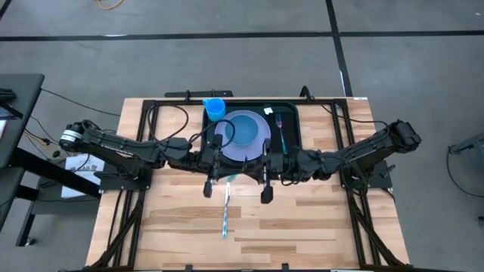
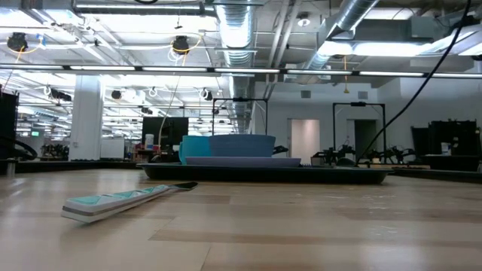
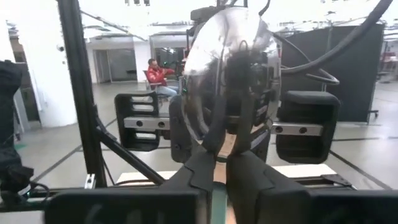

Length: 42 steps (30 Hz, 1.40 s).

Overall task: Set up tray
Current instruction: Put the spoon on top of the table napkin to the left of the table fork on the tray

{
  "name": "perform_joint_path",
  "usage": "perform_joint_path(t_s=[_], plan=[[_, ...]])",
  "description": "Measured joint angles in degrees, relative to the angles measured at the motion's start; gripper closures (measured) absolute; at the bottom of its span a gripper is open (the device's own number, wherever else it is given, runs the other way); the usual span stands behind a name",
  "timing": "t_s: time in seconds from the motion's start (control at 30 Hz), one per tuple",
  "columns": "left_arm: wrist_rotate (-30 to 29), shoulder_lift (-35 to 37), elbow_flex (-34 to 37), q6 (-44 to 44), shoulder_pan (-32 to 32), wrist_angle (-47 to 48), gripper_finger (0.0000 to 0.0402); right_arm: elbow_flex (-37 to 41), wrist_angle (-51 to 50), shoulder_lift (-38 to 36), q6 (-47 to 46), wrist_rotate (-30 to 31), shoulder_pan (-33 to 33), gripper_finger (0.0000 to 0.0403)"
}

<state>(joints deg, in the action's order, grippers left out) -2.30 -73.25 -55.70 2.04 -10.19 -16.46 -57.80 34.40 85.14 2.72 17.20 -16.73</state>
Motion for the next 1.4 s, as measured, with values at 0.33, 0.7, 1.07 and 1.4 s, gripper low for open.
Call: perform_joint_path(t_s=[0.33, 0.7, 1.07, 1.4], plan=[[-0.2, 0.0, 0.0, -0.3, 0.0, 0.4, 0.0371, 0.0, -1.2, -0.4, -1.6, 1.1, 0.0, 0.0393], [2.7, 0.2, 0.0, 0.4, -0.2, 1.5, 0.0352, 0.0, -10.0, -7.3, -2.9, 3.7, -0.1, 0.0397], [1.9, 2.3, 0.0, 0.1, 0.0, 1.7, 0.0325, 0.0, -31.4, -19.2, -10.7, 12.6, -0.3, 0.04], [0.4, 9.3, 0.0, -0.4, 0.0, 5.3, 0.0324, 0.0, -59.7, -28.6, -23.9, 15.9, 5.7, 0.0401]])
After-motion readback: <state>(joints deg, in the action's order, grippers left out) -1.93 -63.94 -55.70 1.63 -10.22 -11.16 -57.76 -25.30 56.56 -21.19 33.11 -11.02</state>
